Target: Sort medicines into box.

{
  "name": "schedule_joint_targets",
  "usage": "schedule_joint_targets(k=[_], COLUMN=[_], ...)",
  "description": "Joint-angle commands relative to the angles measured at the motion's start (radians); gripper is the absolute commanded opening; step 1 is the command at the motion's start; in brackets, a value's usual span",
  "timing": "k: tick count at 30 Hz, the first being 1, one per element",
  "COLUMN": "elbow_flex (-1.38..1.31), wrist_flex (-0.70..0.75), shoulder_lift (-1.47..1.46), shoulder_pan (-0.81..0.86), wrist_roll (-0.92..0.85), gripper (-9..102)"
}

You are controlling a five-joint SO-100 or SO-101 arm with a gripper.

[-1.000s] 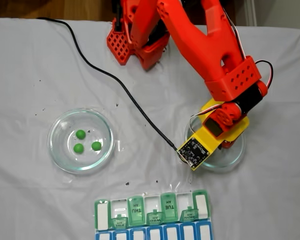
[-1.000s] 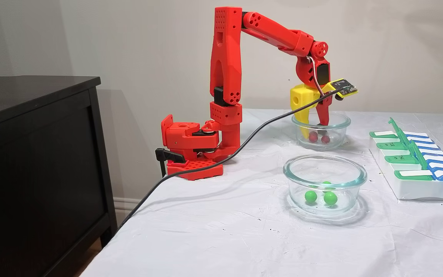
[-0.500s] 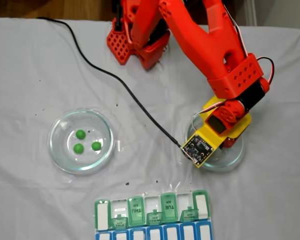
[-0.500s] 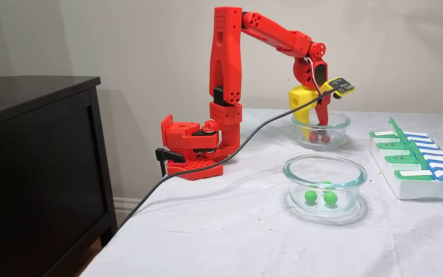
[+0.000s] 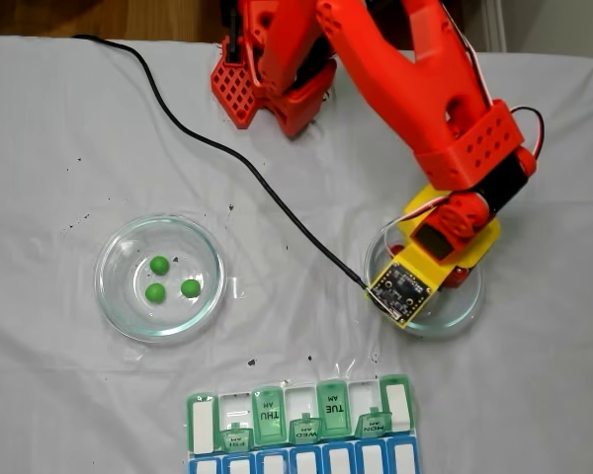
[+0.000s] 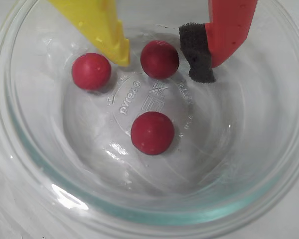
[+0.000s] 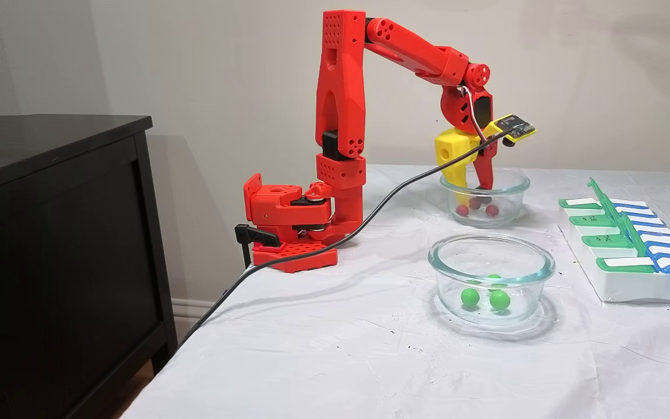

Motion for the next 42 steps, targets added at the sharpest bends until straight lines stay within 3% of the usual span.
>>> schedule_joint_targets(k=[1,8,17,32,42], elbow_flex=[-0.014,-0.02,-0.021,-0.086,-0.305], wrist_flex=[0.014,0.008,0.009,0.031,0.16], shoulder_lift=[0.041,0.021,-0.008,0.163,0.298], shoulder_pan=[-0.032,-0.032,-0.04,0.038,0.189], wrist_roll=[0.005,0.008,-0.008,-0.044,-0.126], gripper=[20,16,0,0,0])
